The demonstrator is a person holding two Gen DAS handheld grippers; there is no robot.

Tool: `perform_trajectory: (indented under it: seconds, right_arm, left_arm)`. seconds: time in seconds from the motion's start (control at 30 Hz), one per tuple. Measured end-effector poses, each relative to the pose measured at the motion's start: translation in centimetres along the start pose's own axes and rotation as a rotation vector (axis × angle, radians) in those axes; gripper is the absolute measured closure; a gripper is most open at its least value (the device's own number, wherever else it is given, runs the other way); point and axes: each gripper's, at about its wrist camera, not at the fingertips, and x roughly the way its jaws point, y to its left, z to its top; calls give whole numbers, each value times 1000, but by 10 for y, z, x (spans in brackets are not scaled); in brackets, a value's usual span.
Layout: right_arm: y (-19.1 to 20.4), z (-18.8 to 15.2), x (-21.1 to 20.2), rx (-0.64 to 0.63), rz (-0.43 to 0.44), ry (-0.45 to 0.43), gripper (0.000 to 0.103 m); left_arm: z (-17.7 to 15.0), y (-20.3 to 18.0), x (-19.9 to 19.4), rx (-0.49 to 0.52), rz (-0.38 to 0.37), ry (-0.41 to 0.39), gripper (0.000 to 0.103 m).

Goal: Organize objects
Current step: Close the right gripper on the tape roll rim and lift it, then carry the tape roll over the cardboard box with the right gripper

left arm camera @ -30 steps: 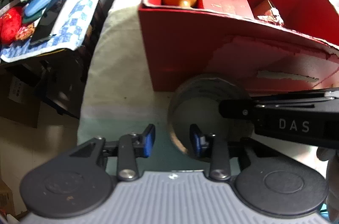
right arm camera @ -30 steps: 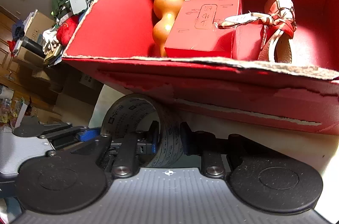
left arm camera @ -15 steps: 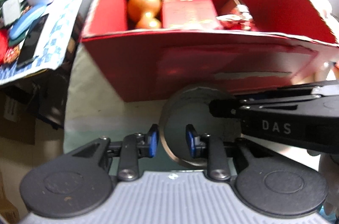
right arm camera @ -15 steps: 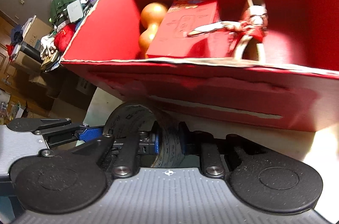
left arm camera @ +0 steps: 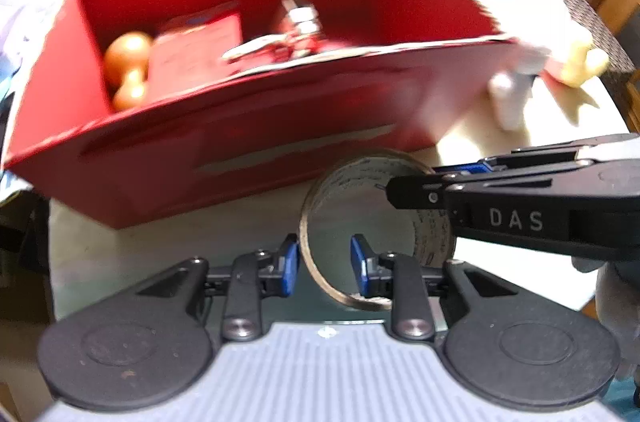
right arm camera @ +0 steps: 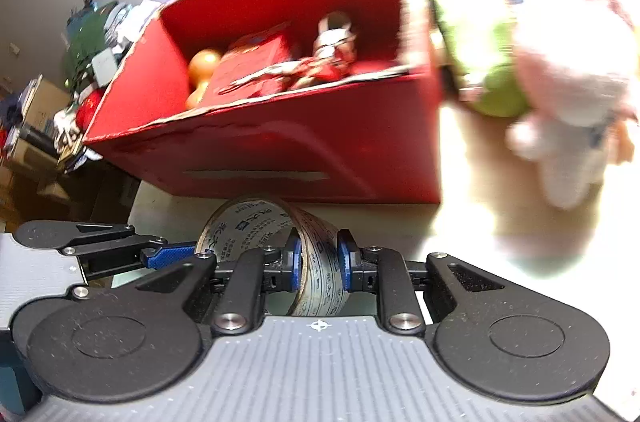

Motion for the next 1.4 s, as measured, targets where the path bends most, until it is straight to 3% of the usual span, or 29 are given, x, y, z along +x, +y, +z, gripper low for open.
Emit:
perform_trajectory:
  seconds: [0.47,0.8,1.13,1.27,1.4]
  right_arm:
    - [-73,-15,-69,61,-8,-111,83]
    - [-94,11,-112,3,41,-218,83]
    - [-56,75,-121,-145,94,-329,82]
    - [-25,94,-104,-228,70,-331,82]
    - [5,106,-81,-320,14,-326,82]
  left_arm:
    - [29,-95,-14,91,-56,-64,75]
    - [56,-135,-40,110,-27,-158,75]
    - [90,-106,-81,37,-17,-322,73]
    - [99,-76,-83,6,-15,-356,73]
    - [105,-41,-75,-49,-68,-350,73]
